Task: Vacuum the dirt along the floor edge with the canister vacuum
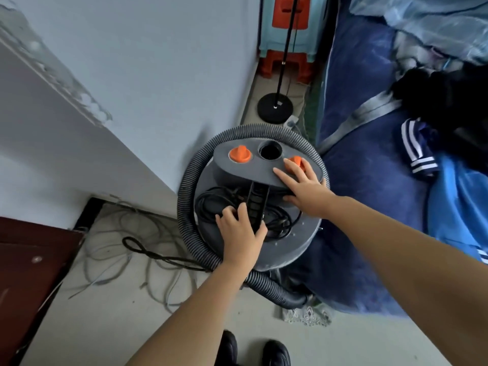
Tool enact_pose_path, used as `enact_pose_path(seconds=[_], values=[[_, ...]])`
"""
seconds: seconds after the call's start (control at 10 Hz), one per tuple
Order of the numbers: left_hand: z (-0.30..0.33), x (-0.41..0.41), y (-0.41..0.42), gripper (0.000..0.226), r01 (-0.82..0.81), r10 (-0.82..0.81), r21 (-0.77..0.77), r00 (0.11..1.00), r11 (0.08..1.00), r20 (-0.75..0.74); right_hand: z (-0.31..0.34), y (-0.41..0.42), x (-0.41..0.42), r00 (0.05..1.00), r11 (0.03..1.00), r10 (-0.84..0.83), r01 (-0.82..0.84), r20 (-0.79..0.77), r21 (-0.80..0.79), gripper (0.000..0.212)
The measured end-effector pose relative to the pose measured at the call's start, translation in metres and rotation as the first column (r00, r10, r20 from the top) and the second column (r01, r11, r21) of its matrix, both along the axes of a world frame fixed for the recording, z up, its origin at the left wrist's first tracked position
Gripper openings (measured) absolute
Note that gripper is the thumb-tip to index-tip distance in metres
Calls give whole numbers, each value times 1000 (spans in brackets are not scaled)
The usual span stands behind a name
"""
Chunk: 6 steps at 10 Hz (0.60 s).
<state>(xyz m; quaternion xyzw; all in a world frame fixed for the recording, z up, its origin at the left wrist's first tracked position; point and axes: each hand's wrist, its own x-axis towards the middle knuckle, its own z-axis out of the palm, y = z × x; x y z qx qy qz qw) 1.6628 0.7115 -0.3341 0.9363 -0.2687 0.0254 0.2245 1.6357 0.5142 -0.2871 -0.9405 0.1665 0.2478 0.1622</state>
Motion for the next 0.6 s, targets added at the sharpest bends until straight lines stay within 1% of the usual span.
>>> enact_pose_path(seconds=[0.1, 0.3, 0.4, 0.5, 0.6], values=[[-2, -1, 0, 60, 3, -3, 0, 1000, 1000, -27, 0, -1, -1, 1000, 1000, 4, -4, 6, -13, 69], [-7, -19, 23, 60, 8, -7, 16, 998, 1000, -60, -5, 23, -18, 1000, 998, 25, -25, 11, -56, 70], [-5, -15, 23, 60, 25, -16, 97, 996, 995, -89, -1, 25, -16, 999, 997, 25, -27, -34, -69, 72], [5, -14, 24, 61, 79, -45, 183, 982, 980, -184, 7, 28, -10, 994, 996, -13, 3, -111, -85, 78], [11, -10, 27, 64, 108, -71, 183, 977, 977, -199, 19, 41, -2, 976, 992, -42, 15, -215, -123, 82]])
